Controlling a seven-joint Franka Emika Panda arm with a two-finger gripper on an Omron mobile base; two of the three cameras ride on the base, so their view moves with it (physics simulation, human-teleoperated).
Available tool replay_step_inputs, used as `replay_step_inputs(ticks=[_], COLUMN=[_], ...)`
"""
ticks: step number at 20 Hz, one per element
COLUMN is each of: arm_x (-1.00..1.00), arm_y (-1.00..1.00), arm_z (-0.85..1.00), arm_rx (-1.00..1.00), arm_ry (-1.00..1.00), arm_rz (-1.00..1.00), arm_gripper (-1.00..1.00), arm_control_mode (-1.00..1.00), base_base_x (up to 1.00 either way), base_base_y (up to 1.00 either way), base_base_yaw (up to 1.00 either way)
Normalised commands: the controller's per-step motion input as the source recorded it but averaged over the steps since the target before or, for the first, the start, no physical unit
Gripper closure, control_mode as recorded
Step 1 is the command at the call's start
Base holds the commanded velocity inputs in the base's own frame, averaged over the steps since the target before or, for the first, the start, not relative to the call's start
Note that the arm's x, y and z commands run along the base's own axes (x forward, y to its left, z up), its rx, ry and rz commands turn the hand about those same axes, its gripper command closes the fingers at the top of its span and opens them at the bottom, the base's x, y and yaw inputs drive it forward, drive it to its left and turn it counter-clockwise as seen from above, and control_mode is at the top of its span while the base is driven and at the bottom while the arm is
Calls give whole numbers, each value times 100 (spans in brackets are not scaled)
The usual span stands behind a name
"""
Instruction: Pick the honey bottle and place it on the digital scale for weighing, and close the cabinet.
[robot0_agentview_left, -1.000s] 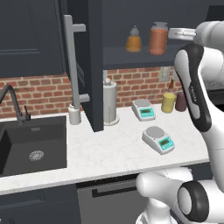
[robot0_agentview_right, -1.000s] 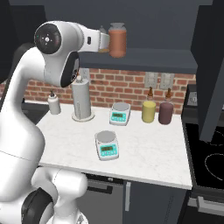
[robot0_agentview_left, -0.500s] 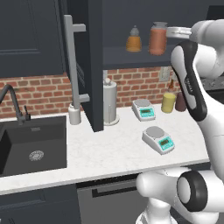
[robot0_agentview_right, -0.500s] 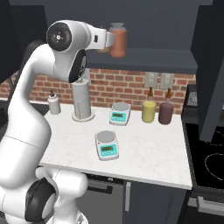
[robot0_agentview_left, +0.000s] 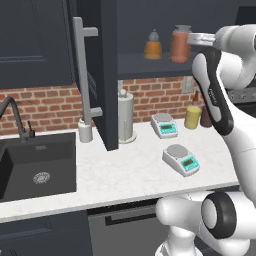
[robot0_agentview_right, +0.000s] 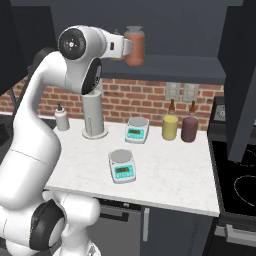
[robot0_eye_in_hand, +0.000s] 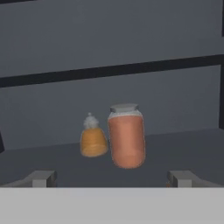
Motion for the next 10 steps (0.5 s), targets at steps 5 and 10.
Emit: replay_step_inputs(ticks=[5, 10], arm_x=[8, 13], arm_y=[0, 0], arm_z=[0, -1], arm_rx=[0, 0], arm_ry=[0, 0], arm_rz=[0, 0], arm_gripper=[-100, -100], arm_control_mode=[-100, -100], base_base_x=[0, 0], base_base_y=[0, 0], base_base_yaw=[0, 0])
